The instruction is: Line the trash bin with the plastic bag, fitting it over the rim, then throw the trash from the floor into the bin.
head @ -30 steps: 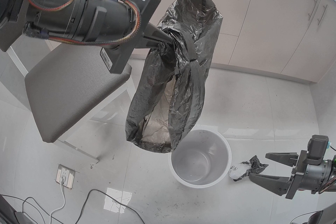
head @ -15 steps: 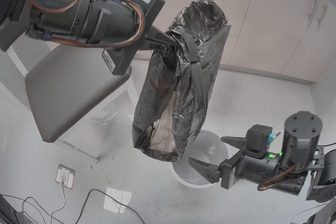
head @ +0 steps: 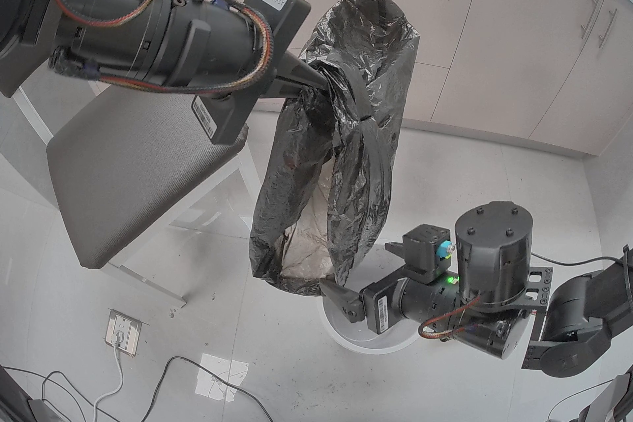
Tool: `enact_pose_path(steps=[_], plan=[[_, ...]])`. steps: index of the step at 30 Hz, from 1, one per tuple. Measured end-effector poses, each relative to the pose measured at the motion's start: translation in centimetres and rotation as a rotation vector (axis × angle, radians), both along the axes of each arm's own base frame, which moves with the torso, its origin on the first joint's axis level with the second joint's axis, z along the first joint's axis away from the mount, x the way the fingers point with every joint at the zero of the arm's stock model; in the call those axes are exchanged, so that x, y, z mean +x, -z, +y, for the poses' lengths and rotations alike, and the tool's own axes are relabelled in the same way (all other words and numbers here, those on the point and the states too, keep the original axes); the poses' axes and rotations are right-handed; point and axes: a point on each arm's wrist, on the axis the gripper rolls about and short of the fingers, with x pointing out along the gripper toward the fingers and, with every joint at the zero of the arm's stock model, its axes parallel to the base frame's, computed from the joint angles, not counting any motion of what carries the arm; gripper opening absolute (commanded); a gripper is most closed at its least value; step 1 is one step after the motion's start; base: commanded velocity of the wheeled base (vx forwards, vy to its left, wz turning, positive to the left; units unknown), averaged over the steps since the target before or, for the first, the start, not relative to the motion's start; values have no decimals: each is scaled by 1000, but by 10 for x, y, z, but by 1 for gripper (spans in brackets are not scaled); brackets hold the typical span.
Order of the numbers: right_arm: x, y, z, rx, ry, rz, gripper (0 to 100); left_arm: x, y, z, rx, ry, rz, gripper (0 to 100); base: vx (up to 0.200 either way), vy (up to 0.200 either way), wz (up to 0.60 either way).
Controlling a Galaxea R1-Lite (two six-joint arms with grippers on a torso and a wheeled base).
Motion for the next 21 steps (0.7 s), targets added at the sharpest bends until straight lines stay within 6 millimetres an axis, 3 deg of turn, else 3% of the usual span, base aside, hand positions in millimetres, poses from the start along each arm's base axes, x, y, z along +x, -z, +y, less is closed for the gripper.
enact_pose_path(steps=[7, 21], plan=[[8, -7, 1, -13, 50, -49, 100, 1, 2, -1, 6, 0, 4, 0, 0, 0, 0], [3, -8, 7, 13, 31, -72, 100, 2, 3, 0, 8, -4, 6, 0, 0, 0, 0]])
